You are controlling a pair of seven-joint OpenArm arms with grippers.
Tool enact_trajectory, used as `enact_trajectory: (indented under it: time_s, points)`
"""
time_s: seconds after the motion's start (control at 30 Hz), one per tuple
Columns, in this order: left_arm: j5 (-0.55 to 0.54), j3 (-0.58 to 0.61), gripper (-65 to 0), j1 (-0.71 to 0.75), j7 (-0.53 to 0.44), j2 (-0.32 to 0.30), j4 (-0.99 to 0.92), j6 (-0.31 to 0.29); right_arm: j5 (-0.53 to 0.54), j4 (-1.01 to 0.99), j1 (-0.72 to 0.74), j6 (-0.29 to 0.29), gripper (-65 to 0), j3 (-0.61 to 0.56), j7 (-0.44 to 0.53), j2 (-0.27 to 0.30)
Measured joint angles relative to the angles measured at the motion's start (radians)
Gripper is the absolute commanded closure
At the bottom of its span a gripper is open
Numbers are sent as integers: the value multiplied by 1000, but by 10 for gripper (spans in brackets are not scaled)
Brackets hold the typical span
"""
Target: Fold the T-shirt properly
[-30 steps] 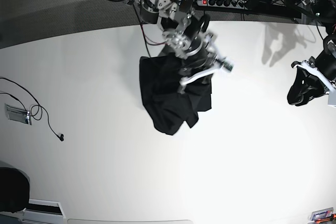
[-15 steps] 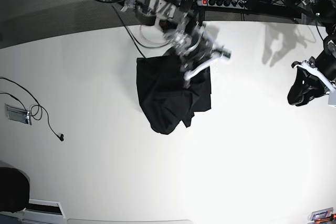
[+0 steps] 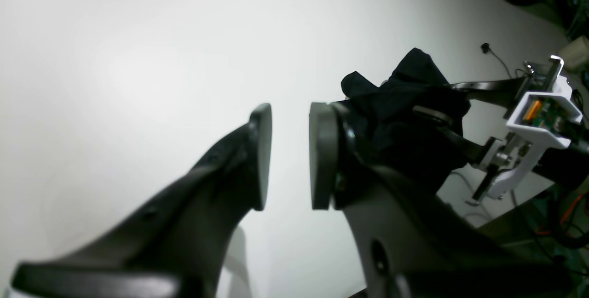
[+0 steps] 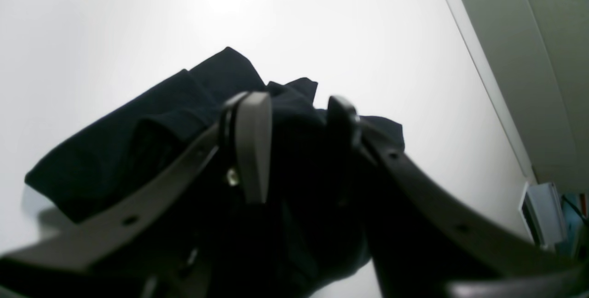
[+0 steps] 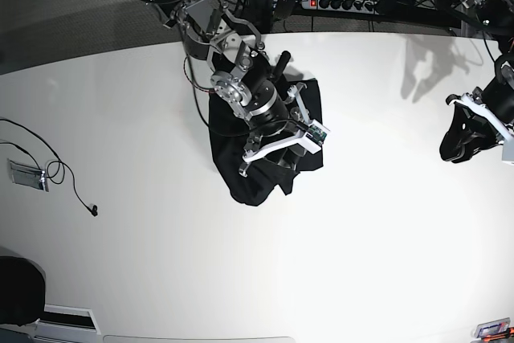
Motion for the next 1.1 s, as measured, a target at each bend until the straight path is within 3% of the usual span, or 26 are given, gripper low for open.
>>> enact_trajectory:
  time_s: [0.23,0.43,0.73,0.9,1.1]
  points:
    - [0,0,-144,0,0,0,0,0,0,34,0,0,-197,-3,-3,-3]
    - [0,-2,-144,5,46,0,0,0,135,35,3,0,-197,3,0,-27]
    - [-2,-3,-144,3,64,0,0,0,150,35,2,0,-197,3,-5,-22]
    - [-2,-3,-144,3,63,0,0,0,153,35,-1,0,-197,31,-11,64]
    - [-3,-3,-144,5,64,0,0,0,158,32,5,3,-197,27,4,86]
